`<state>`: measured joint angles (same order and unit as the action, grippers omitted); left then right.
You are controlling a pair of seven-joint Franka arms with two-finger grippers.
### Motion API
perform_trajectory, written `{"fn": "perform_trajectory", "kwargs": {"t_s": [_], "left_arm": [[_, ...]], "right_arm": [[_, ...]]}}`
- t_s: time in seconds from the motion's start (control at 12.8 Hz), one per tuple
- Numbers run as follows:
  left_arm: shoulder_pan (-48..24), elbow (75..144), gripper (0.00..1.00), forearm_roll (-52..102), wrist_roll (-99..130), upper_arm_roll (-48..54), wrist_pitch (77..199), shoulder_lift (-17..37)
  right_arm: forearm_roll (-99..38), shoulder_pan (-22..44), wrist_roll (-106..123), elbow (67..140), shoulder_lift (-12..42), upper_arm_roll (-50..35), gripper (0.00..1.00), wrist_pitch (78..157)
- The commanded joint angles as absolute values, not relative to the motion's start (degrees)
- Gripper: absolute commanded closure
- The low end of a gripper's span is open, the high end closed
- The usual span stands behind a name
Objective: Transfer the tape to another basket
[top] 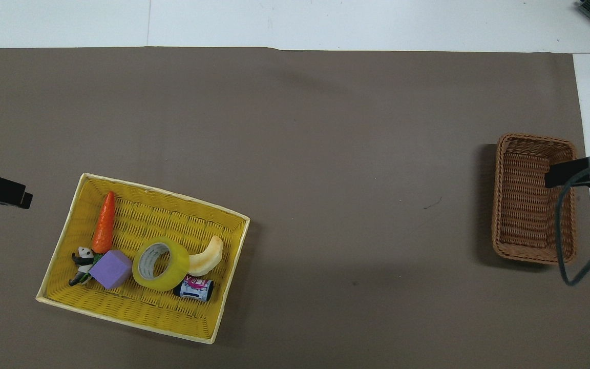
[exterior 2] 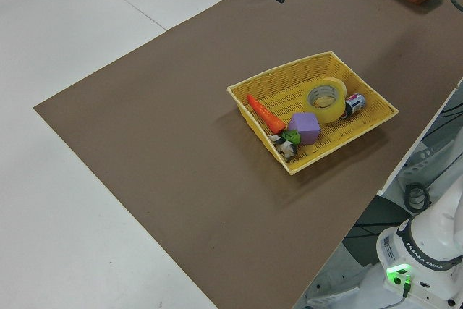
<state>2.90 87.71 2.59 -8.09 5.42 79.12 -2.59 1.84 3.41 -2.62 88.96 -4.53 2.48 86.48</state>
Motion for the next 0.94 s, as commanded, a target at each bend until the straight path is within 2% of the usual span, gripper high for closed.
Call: {"fn": "perform_trajectory", "kwargs": {"t_s": [0.0,0.86], "left_arm": [[3.69,93.24,0.0,4.3,-9.05,5.8,82.69,-5.45],[3.16,111.52,0.0,8.08,-27.76,5.8,100.53,-6.15]], "right_arm": [[0.79,2.9,-0.97,88.95,-5.01,2.37,0.0,85.69],[0.79,2.9,-0.97,88.95,-5.01,2.37,0.0,85.69]]}}
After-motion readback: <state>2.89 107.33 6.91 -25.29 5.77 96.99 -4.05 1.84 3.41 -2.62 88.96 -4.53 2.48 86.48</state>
